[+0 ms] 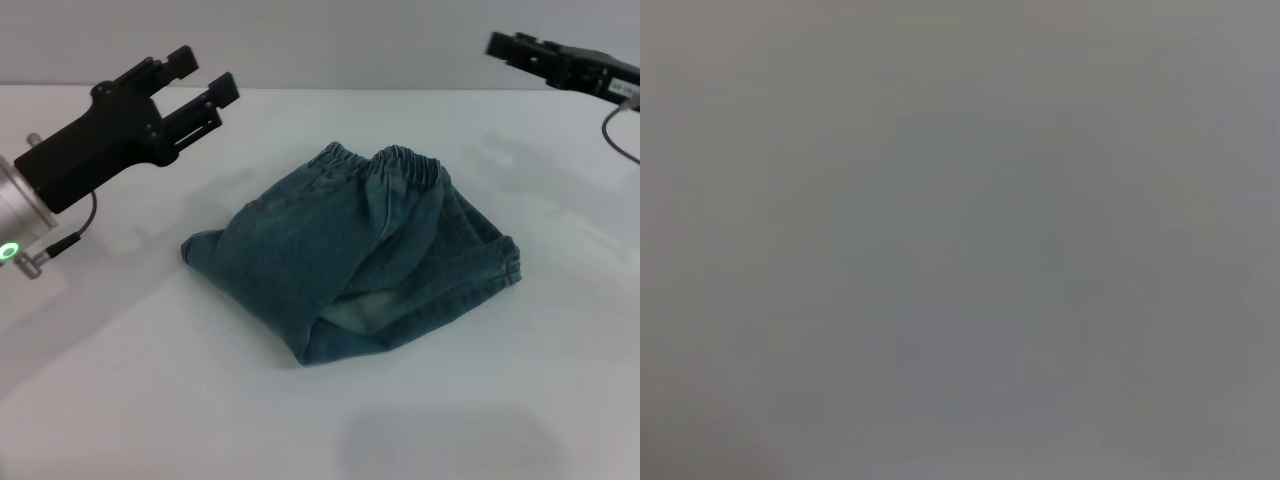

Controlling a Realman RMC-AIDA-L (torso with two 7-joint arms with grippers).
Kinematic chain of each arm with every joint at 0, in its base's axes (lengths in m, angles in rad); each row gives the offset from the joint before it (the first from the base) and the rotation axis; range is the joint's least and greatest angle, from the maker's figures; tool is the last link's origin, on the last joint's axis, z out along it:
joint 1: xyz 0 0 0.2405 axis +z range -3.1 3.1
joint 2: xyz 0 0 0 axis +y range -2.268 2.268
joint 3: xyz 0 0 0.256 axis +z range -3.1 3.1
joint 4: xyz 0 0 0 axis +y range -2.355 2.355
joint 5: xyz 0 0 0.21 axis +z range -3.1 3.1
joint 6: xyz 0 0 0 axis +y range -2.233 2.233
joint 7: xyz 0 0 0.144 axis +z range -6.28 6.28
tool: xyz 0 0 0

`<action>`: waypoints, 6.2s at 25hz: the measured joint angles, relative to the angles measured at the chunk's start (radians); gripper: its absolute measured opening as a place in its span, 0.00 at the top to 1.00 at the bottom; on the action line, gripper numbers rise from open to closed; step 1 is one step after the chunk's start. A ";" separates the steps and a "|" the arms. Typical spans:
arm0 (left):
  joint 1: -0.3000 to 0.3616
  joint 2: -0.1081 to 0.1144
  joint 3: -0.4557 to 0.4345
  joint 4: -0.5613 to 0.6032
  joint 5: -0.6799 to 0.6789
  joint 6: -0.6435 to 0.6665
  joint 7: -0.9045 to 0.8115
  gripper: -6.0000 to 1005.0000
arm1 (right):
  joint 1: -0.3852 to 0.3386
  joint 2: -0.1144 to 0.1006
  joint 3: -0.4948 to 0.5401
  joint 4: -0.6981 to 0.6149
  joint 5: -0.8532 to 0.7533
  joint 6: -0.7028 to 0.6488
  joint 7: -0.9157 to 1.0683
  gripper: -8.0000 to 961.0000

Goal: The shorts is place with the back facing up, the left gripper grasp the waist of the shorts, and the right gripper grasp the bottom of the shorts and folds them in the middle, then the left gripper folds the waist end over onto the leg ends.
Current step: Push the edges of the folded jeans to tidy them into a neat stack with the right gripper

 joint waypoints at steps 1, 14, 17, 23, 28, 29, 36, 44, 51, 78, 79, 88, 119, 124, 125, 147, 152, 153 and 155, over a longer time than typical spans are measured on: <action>0.007 0.000 -0.003 0.000 0.000 0.000 0.001 0.31 | 0.005 -0.010 -0.025 -0.024 -0.024 -0.015 0.052 0.43; 0.028 -0.001 -0.007 -0.003 -0.002 0.006 0.003 0.32 | 0.262 -0.047 -0.069 -0.136 -0.763 -0.158 0.528 0.43; 0.030 -0.002 -0.007 -0.007 -0.003 0.007 0.003 0.32 | 0.279 -0.028 -0.069 -0.142 -0.839 -0.132 0.547 0.43; 0.033 -0.004 -0.007 -0.026 -0.014 0.010 0.003 0.32 | 0.287 0.032 -0.082 -0.147 -0.889 -0.024 0.546 0.43; 0.037 -0.005 -0.007 -0.028 -0.022 0.018 0.003 0.32 | 0.281 0.057 -0.117 -0.146 -0.891 0.016 0.544 0.43; 0.038 -0.004 -0.007 -0.031 -0.027 0.020 0.003 0.32 | 0.281 0.059 -0.123 -0.143 -0.891 0.018 0.544 0.43; 0.039 -0.001 -0.007 -0.047 -0.047 0.023 0.003 0.32 | 0.272 0.061 -0.143 -0.129 -0.892 0.012 0.552 0.43; 0.036 0.000 -0.007 -0.049 -0.052 0.017 0.003 0.32 | 0.254 0.051 -0.143 -0.136 -0.893 -0.034 0.573 0.43; 0.031 0.000 -0.007 -0.051 -0.052 0.015 0.003 0.32 | 0.239 0.054 -0.135 -0.155 -0.894 -0.028 0.579 0.43; 0.040 0.001 -0.007 -0.052 -0.052 0.020 0.003 0.32 | 0.220 0.080 -0.150 -0.140 -0.818 0.042 0.568 0.43; 0.040 0.001 -0.007 -0.052 -0.052 0.020 0.003 0.32 | 0.218 0.080 -0.150 -0.137 -0.818 0.043 0.568 0.43; 0.050 0.001 -0.008 -0.052 -0.052 0.021 0.003 0.32 | 0.194 0.082 -0.171 -0.134 -0.817 0.071 0.567 0.45; 0.057 0.003 -0.032 -0.052 -0.053 0.021 0.002 0.32 | -0.032 0.087 -0.400 -0.400 -0.550 0.090 0.477 0.95; 0.050 0.004 -0.042 -0.052 -0.053 0.014 0.002 0.32 | -0.109 0.091 -0.402 -0.475 -0.541 0.066 0.466 0.95; 0.049 0.004 -0.044 -0.052 -0.053 0.013 0.002 0.32 | -0.117 0.091 -0.399 -0.477 -0.538 0.062 0.462 0.95; 0.056 0.008 -0.069 -0.052 -0.050 0.001 0.003 0.32 | -0.162 0.081 -0.361 -0.400 -0.606 -0.012 0.256 0.95; 0.051 0.008 -0.071 -0.052 -0.048 -0.001 0.003 0.32 | -0.170 0.080 -0.343 -0.393 -0.626 -0.006 0.245 0.95; 0.050 0.008 -0.071 -0.052 -0.048 -0.001 0.003 0.32 | -0.171 0.080 -0.342 -0.392 -0.628 -0.005 0.243 0.95; 0.050 0.008 -0.070 -0.052 -0.048 -0.001 0.003 0.32 | -0.171 0.080 -0.342 -0.384 -0.629 -0.004 0.238 0.95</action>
